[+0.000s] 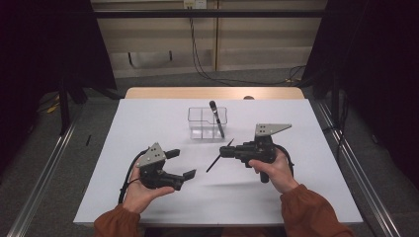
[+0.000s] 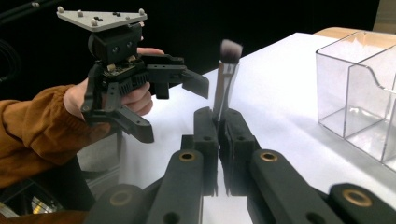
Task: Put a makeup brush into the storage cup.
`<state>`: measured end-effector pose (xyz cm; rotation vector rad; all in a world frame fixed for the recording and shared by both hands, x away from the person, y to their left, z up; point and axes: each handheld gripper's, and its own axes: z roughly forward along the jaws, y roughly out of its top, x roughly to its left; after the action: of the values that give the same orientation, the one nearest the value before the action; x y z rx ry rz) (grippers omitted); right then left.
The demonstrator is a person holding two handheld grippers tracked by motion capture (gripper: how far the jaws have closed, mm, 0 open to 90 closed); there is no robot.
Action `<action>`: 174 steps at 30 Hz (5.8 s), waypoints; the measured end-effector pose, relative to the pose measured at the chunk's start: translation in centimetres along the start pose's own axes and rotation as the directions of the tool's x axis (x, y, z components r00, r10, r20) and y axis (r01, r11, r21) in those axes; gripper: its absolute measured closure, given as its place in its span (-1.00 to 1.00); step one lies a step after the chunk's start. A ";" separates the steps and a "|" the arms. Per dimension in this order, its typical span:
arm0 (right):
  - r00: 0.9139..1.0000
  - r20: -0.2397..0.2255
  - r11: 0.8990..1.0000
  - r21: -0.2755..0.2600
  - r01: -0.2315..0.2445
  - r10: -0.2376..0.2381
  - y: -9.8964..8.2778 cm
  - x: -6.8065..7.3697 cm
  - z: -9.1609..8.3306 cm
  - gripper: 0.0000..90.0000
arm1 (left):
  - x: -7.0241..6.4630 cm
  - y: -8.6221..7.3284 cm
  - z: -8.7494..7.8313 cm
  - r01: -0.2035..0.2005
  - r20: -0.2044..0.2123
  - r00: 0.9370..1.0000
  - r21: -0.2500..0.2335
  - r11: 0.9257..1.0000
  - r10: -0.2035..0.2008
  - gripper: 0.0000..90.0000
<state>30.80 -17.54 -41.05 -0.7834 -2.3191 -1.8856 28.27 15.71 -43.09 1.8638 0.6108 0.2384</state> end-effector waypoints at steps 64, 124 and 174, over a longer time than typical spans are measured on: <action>0.949 0.315 0.999 -0.032 0.037 -0.025 7.9 -4.6 -4.2 0.91 | 1.6 -4.1 -7.7 0.062 -0.227 0.969 -0.149 0.987 -0.095 -0.94; 0.922 0.387 0.997 0.081 -0.016 -0.016 7.6 -9.3 1.6 0.91 | 2.3 -4.3 -7.8 0.037 -0.239 0.969 -0.114 0.993 -0.064 -0.94; 0.923 0.382 0.997 0.058 -0.059 0.032 4.6 -10.4 2.1 0.61 | 2.3 -4.4 -7.7 0.027 -0.241 0.969 -0.090 0.996 -0.048 -0.94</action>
<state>42.27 -18.65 -41.06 -1.2860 -2.5327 -1.7514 25.52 24.30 -44.58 1.7515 0.7896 0.4662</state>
